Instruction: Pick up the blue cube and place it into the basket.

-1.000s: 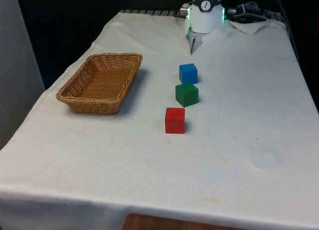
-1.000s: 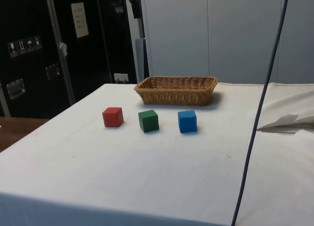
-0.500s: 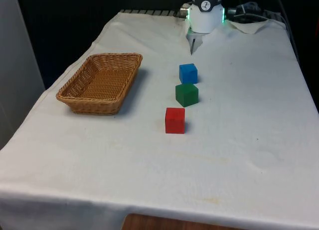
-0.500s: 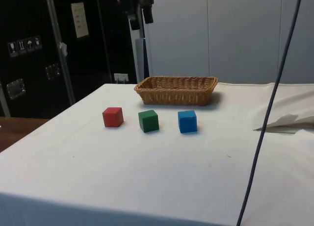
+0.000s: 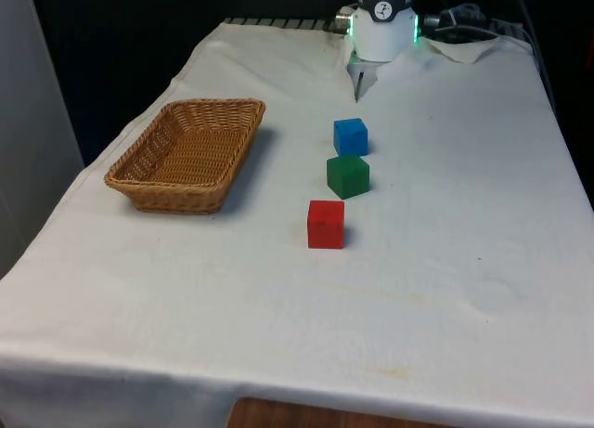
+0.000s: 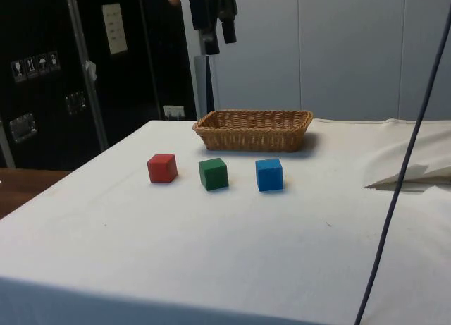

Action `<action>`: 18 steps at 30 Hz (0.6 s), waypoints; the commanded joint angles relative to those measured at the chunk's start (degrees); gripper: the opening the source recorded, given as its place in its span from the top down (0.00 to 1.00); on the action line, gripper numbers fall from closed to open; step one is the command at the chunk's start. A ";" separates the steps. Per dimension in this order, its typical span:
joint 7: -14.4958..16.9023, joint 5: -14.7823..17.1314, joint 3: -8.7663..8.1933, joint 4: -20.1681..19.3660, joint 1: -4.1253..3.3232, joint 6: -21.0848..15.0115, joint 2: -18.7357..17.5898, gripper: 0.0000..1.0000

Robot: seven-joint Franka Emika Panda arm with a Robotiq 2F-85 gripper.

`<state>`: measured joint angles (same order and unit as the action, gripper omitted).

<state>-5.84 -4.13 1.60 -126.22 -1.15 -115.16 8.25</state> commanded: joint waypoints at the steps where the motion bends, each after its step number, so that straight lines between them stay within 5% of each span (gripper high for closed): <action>1: -0.63 -0.63 0.17 -1.38 0.00 -1.43 0.92 0.00; 18: 0.23 -1.20 0.29 -11.63 -0.06 -11.75 4.47 0.00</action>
<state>-5.56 -4.98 1.83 -137.11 -1.15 -125.88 12.38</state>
